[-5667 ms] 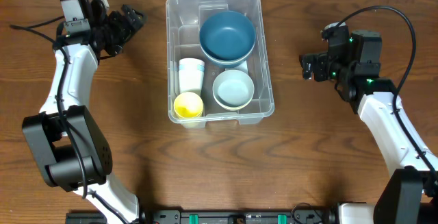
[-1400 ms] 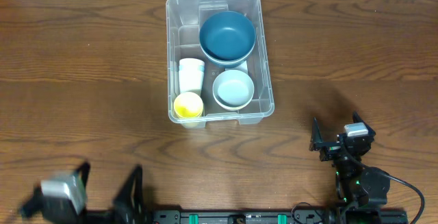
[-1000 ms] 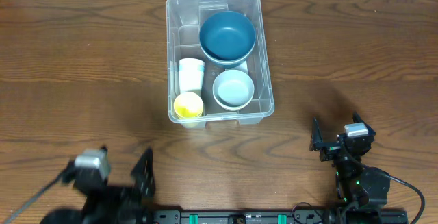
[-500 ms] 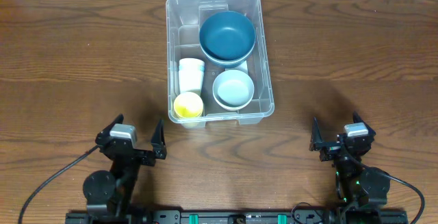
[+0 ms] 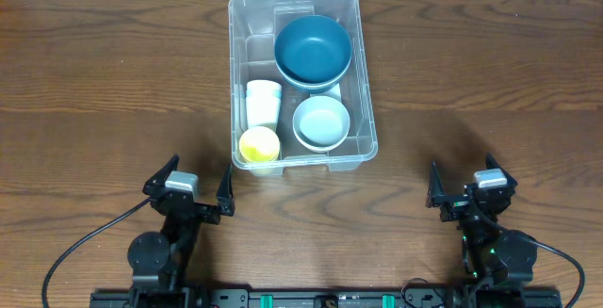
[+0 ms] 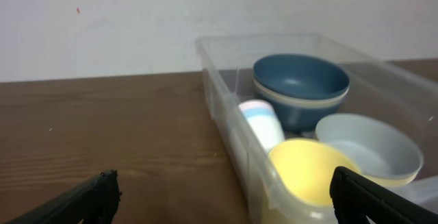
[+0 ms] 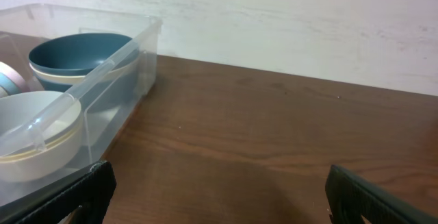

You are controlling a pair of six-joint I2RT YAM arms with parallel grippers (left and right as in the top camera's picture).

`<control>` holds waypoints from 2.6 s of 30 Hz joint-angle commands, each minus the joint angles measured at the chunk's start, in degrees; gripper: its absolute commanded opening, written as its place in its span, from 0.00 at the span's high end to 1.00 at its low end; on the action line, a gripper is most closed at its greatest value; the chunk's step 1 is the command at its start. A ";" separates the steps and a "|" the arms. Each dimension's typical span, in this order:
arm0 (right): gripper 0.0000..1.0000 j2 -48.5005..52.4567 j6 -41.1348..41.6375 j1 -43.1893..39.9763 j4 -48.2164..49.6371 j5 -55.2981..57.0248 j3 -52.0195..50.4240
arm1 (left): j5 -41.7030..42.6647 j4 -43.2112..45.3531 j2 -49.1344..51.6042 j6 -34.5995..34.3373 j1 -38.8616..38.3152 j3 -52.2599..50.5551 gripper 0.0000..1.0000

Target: Pack container

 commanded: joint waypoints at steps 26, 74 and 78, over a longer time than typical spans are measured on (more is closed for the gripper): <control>0.01 -0.33 -0.33 -0.33 -0.22 0.02 -0.04 | -3.32 1.36 -0.35 14.40 -0.20 -3.52 0.02; 0.01 -0.33 -0.33 -0.33 -0.22 0.02 -0.04 | -3.32 1.36 -0.35 14.40 -0.20 -3.52 0.02; 0.01 -0.33 -0.33 -0.33 -0.22 0.02 -0.04 | -3.32 1.36 -0.35 14.40 -0.20 -3.52 0.02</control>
